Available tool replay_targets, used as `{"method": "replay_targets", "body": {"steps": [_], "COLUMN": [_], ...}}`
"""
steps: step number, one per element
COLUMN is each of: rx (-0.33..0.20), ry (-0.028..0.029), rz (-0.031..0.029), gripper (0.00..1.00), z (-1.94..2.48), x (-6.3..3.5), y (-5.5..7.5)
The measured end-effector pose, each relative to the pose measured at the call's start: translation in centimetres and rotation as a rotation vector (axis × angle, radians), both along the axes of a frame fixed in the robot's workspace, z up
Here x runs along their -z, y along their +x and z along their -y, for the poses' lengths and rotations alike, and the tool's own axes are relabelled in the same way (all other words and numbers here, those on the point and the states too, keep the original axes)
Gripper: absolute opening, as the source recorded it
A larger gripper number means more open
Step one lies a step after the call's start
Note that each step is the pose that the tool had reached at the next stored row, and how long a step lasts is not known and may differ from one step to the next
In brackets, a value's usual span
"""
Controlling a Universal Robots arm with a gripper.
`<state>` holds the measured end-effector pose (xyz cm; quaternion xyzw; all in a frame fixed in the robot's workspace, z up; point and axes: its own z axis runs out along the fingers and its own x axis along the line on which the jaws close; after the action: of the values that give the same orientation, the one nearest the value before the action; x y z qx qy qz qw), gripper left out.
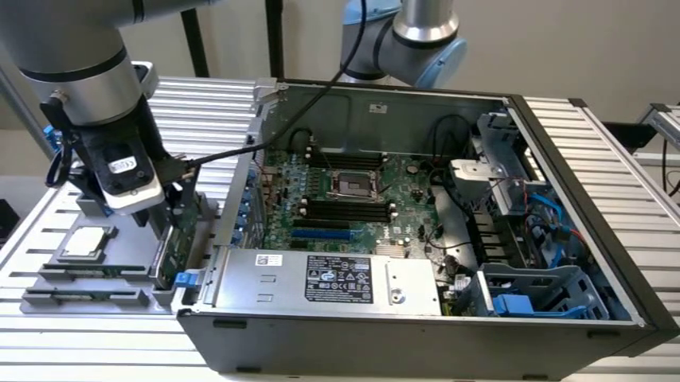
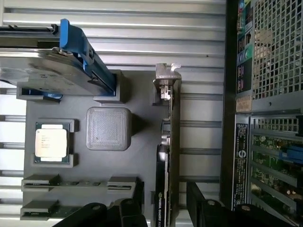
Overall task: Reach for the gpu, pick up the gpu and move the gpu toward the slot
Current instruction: 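Pick up the gpu and move the gpu toward the slot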
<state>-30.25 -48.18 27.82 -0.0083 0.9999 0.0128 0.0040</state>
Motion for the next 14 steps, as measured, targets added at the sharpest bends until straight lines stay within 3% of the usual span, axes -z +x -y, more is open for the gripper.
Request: {"method": "replay_targets", "body": {"steps": [14], "rx": [0.012], "ry": [-0.0008], "rz": [0.0039], "gripper": [0.48], "z": [-0.13], "x": [2.45], "y": [0.0]}}
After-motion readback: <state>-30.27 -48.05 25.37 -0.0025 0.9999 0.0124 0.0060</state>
